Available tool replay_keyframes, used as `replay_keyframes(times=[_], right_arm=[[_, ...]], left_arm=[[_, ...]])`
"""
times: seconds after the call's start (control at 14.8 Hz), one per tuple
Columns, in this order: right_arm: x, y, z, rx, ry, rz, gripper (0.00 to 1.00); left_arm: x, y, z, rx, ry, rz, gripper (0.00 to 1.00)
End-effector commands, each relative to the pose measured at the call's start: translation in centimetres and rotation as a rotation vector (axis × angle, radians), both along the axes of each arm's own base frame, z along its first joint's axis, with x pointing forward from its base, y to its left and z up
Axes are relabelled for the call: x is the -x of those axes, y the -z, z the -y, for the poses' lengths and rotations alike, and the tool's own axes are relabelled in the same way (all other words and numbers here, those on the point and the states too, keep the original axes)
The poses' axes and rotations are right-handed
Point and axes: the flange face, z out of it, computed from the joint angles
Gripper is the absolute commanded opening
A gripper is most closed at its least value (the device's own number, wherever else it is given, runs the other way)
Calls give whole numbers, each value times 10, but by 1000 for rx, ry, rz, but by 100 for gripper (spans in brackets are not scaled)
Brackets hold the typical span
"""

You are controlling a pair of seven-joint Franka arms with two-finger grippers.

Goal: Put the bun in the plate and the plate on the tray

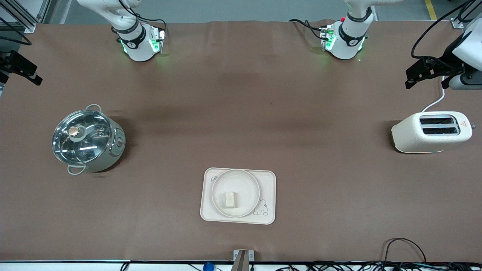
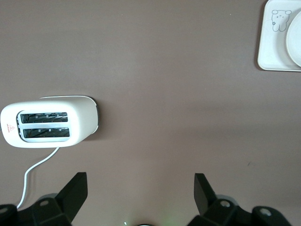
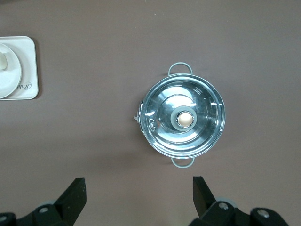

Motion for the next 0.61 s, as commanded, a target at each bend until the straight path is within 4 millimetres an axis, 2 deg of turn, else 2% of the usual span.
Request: replay_keyframes(times=[0.0,0.2,0.34,0.54], right_arm=[[1,6,-5,23,-16,-6,100],[1,11,0,22,-7,-18,100],[-5,22,0,22,-6,-41,100],[-7,22,0,24,-7,-31,100]], left_arm=[[1,-8,-2,-13,18,15,100],[1,-7,-3,-13,16,14,100],[0,-5,-2,-12,18,9,100],[-1,-5,-1,-9,20,9,100]])
